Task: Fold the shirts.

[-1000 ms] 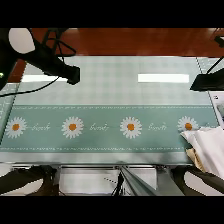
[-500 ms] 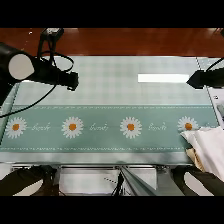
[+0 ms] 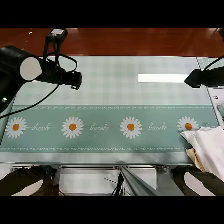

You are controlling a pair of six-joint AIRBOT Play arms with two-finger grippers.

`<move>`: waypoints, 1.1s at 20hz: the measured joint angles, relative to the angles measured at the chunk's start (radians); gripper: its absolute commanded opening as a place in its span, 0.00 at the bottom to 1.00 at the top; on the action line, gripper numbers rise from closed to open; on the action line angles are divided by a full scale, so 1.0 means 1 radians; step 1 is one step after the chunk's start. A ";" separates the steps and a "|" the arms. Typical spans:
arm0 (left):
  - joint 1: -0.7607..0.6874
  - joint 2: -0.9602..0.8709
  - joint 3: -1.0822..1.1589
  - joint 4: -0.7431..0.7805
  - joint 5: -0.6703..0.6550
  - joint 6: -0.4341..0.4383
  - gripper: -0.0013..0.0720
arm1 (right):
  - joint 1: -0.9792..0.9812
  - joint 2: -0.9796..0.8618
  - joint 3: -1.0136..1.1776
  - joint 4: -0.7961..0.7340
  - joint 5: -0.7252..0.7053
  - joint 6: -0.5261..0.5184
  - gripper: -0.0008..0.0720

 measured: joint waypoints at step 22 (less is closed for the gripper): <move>0.005 0.007 0.005 0.015 0.017 0.012 0.94 | 0.000 -0.077 0.000 0.098 0.012 0.006 0.70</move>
